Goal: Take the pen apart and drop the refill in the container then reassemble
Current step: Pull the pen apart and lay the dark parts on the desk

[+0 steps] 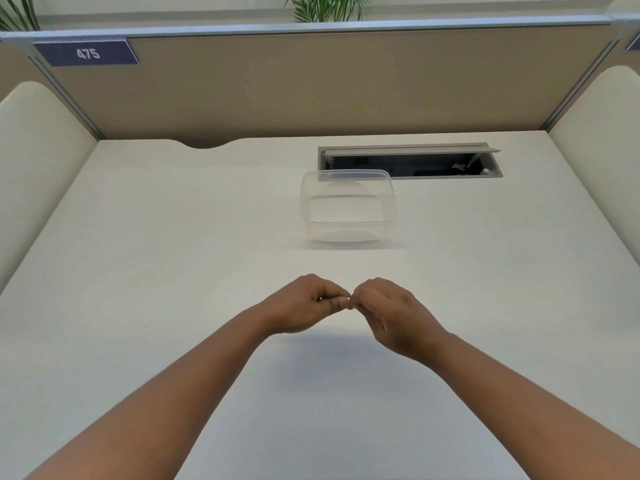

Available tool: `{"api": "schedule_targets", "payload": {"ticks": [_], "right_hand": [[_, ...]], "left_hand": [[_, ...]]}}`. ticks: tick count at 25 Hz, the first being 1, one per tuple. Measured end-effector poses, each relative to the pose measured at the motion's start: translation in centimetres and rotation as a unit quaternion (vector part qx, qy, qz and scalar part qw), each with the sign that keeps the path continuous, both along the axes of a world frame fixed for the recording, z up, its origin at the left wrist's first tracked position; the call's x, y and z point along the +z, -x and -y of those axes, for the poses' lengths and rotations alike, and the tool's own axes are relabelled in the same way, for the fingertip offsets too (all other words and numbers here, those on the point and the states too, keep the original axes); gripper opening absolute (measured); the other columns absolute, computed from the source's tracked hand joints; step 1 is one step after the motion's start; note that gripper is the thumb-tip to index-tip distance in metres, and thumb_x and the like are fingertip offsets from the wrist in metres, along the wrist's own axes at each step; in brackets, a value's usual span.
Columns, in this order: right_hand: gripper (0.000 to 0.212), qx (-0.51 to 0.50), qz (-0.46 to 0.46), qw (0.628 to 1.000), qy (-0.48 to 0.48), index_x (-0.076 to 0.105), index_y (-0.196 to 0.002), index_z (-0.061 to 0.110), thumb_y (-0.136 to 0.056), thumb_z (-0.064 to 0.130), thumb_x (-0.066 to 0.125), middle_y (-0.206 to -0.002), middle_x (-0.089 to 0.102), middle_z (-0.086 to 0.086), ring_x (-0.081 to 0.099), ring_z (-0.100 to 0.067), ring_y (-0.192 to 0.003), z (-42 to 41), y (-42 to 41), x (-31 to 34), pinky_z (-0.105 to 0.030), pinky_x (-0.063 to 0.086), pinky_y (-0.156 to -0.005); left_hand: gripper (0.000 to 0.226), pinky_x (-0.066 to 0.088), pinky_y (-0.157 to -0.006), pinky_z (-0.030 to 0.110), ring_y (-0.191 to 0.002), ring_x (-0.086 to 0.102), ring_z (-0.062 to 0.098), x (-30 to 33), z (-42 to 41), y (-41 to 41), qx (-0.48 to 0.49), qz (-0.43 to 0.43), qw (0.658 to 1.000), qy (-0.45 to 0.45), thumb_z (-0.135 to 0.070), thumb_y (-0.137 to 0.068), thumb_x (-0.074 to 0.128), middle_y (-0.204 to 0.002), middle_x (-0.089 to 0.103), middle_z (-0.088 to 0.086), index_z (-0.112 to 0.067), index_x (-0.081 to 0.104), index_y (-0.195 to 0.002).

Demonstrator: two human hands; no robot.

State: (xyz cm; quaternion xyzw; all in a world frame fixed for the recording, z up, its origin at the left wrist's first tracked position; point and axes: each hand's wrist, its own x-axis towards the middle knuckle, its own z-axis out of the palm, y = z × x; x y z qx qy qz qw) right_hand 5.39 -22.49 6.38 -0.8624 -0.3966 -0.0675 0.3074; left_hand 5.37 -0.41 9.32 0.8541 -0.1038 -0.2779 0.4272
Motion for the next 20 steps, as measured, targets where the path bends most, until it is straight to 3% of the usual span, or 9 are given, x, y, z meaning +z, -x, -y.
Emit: {"api": "schedule_targets", "payload": {"ticks": [2,5,6,7,10,12,14,18,20], "right_hand": [[0.009,-0.075,-0.206,0.968,-0.124,0.066,-0.088,0.009,-0.095,0.004,0.063,-0.077,0.068,-0.001,0.059,-0.019,-0.068,-0.8,0.1,0.1,-0.029,0.05,-0.062],[0.011,-0.179,-0.628,0.685,-0.323,0.067,-0.083,0.011,-0.094,0.009,0.065,-0.075,0.071,-0.006,0.062,-0.015,-0.062,-1.9,-0.4,1.0,-0.025,0.054,-0.06],[0.011,-0.182,-0.66,0.652,-0.327,0.067,-0.083,0.01,-0.093,0.009,0.065,-0.074,0.071,-0.008,0.062,-0.015,-0.061,-1.8,-0.8,1.1,-0.025,0.054,-0.059],[0.011,-0.174,-0.639,0.684,-0.307,0.067,-0.083,0.011,-0.093,0.008,0.065,-0.074,0.071,-0.007,0.062,-0.015,-0.061,-1.7,-0.8,1.2,-0.026,0.054,-0.06],[0.009,-0.084,-0.276,0.954,-0.08,0.064,-0.088,0.012,-0.096,0.01,0.06,-0.076,0.068,-0.004,0.058,-0.022,-0.067,-0.5,-0.6,1.0,-0.033,0.051,-0.062],[0.009,-0.017,-0.089,0.996,-0.004,0.065,-0.092,0.008,-0.097,0.006,0.058,-0.078,0.064,-0.005,0.055,-0.026,-0.07,0.0,-0.5,0.6,-0.036,0.048,-0.063],[0.008,-0.07,-0.182,0.977,-0.087,0.065,-0.09,0.011,-0.096,0.009,0.061,-0.078,0.067,-0.001,0.059,-0.021,-0.07,-0.6,-0.2,0.4,-0.031,0.05,-0.064],[0.01,-0.185,-0.628,0.694,-0.301,0.065,-0.085,0.01,-0.094,0.013,0.068,-0.078,0.073,-0.007,0.064,-0.014,-0.063,-1.4,-0.9,1.5,-0.024,0.055,-0.062],[0.01,-0.173,-0.587,0.751,-0.249,0.065,-0.084,0.01,-0.094,0.011,0.069,-0.075,0.073,-0.003,0.064,-0.012,-0.063,-1.1,-1.1,1.7,-0.022,0.054,-0.061]], "left_hand": [[0.028,0.056,-0.086,0.045,-0.092,0.065,0.016,0.0,0.1,0.1,-0.019,0.071,0.995,-0.064,-0.043,-0.102,0.049,-0.092,0.073,-0.004,-0.029,0.073,-0.104],[0.028,0.053,-0.072,0.044,-0.077,0.054,0.015,-0.2,0.4,0.6,-0.03,0.224,0.961,-0.158,-0.043,-0.103,0.045,-0.078,0.058,-0.003,-0.03,0.069,-0.098],[0.028,0.053,-0.07,0.043,-0.076,0.054,0.015,-0.4,0.5,0.6,-0.028,0.24,0.958,-0.157,-0.042,-0.103,0.045,-0.077,0.057,-0.003,-0.03,0.069,-0.098],[0.027,0.053,-0.07,0.044,-0.076,0.054,0.017,-0.5,0.5,0.6,-0.028,0.237,0.959,-0.15,-0.042,-0.103,0.045,-0.077,0.057,-0.003,-0.029,0.069,-0.097],[0.027,0.055,-0.078,0.049,-0.081,0.059,0.026,-0.6,0.4,0.4,-0.005,0.104,0.993,-0.056,-0.042,-0.102,0.049,-0.081,0.067,0.004,-0.029,0.072,-0.099],[0.026,0.054,-0.085,0.046,-0.091,0.064,0.027,-0.6,0.4,0.2,0.015,0.036,0.999,0.0,-0.041,-0.101,0.051,-0.092,0.074,0.005,-0.032,0.075,-0.106],[0.025,0.054,-0.082,0.046,-0.087,0.063,0.022,-0.9,0.4,0.3,0.015,0.082,0.996,-0.014,-0.044,-0.1,0.05,-0.087,0.071,0.004,-0.037,0.073,-0.108],[0.031,0.053,-0.071,0.047,-0.077,0.054,0.013,-1.1,0.6,0.3,0.006,0.183,0.981,-0.059,-0.048,-0.098,0.045,-0.073,0.059,-0.002,-0.033,0.072,-0.1],[0.03,0.054,-0.072,0.044,-0.076,0.054,0.016,-1.2,0.6,0.2,-0.001,0.155,0.987,-0.051,-0.046,-0.099,0.047,-0.074,0.062,0.002,-0.033,0.073,-0.101]]}}
